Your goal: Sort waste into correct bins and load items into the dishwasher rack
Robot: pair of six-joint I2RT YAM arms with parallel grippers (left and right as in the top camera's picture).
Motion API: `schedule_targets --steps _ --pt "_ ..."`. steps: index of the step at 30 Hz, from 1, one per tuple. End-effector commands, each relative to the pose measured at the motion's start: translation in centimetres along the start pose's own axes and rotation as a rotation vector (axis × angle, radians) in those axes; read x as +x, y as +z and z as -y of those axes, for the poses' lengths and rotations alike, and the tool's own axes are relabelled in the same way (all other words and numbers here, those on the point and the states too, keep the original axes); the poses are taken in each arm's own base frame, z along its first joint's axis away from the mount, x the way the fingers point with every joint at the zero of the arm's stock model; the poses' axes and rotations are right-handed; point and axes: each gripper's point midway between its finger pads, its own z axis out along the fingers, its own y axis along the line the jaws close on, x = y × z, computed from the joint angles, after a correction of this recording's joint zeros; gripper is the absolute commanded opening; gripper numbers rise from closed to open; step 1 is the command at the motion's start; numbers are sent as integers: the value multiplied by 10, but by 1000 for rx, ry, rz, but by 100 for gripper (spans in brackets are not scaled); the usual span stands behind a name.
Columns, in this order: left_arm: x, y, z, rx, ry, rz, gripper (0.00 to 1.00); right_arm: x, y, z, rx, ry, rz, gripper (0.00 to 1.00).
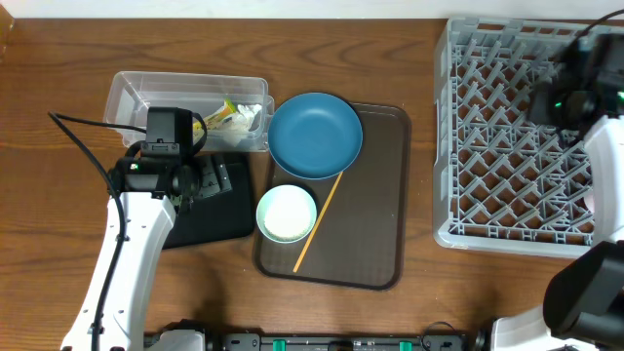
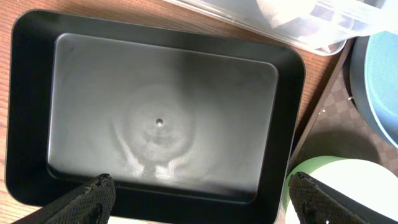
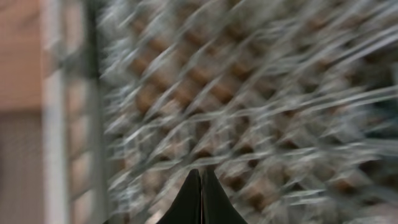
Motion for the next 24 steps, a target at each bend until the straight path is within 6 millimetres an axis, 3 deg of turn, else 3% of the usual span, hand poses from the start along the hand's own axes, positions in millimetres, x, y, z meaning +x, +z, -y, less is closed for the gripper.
schedule_targets --steps 1,7,16,24 --pt "-2 -4 -3 -9 -3 16 92 23 5 -44 -158 18 -97 1" --pt "-2 -4 -3 -9 -3 16 92 59 7 -52 -109 -25 -225 3" --pt "-2 -4 -3 -9 -3 16 92 89 11 -7 155 62 -313 1" --pt "-2 -4 -3 -9 -3 16 92 125 19 -3 177 99 -407 2"
